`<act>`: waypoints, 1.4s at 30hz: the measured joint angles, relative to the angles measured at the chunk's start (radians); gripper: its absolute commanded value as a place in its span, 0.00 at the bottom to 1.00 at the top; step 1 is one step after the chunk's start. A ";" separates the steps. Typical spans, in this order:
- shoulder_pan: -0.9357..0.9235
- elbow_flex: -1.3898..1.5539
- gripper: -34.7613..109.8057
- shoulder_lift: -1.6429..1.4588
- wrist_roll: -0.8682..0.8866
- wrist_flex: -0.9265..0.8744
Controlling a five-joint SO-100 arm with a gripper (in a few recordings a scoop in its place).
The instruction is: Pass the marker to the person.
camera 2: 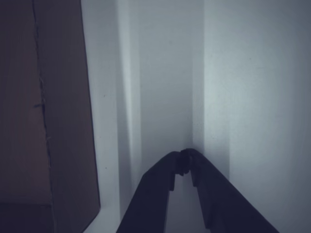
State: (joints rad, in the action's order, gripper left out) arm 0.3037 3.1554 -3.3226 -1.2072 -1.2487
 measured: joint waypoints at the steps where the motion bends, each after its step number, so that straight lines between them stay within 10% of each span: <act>1: 0.000 0.000 0.21 0.000 0.000 0.000; 16: 0.012 0.000 0.21 0.000 0.002 0.008; 29: 0.218 -0.474 0.21 0.299 0.480 0.522; 42: 0.268 -0.850 0.21 0.746 0.552 0.736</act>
State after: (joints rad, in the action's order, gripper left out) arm 0.5722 2.3056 -2.5771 -0.6550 -0.5123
